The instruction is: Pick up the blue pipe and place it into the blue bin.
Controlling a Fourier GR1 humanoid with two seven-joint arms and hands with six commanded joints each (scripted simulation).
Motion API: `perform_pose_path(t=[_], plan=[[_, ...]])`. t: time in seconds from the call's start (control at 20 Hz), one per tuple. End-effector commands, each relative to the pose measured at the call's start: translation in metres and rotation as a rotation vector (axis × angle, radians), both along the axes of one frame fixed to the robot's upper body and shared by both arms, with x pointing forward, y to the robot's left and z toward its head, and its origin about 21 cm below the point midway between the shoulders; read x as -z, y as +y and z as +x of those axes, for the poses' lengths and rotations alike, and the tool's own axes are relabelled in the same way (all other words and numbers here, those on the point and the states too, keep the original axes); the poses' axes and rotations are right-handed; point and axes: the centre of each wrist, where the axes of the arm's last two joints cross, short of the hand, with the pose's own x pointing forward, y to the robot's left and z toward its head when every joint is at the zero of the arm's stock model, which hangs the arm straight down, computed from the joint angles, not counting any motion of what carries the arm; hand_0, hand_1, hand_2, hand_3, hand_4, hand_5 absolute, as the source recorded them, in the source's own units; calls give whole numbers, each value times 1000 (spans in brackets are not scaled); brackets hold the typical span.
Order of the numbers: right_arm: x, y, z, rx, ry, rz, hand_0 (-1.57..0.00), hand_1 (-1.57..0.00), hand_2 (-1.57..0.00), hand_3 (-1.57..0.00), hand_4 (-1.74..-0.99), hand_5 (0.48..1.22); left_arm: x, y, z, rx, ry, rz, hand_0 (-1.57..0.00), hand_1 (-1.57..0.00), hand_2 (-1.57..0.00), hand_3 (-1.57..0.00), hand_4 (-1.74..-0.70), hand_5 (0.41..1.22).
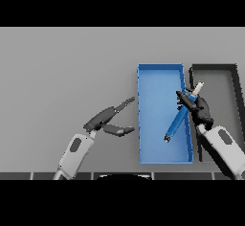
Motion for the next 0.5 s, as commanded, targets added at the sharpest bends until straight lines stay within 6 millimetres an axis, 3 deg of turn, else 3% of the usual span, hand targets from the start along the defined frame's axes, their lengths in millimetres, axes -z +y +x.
perform_pose_path(t=[0.0,0.1,0.2,0.45], plan=[[0,0,0,-16,3,-11,-554,-525,-505,-148,-1339,1108,0,-1,0,0,2,0,1,1,1,1,-925,494],[-3,4,2,-131,2,-187,-354,-335,-323,-95,-1279,1010,0,-1,-2,-4,-6,-5,1,1,1,1,-924,494],[-4,5,1,-195,26,-244,-227,-214,-206,-60,-1233,913,1,1,0,-7,-3,-5,1,1,1,1,-926,496],[0,8,2,-322,115,-336,-74,-70,-67,-19,-1161,771,-2,0,-4,-3,-5,-14,1,1,1,1,-929,496]])
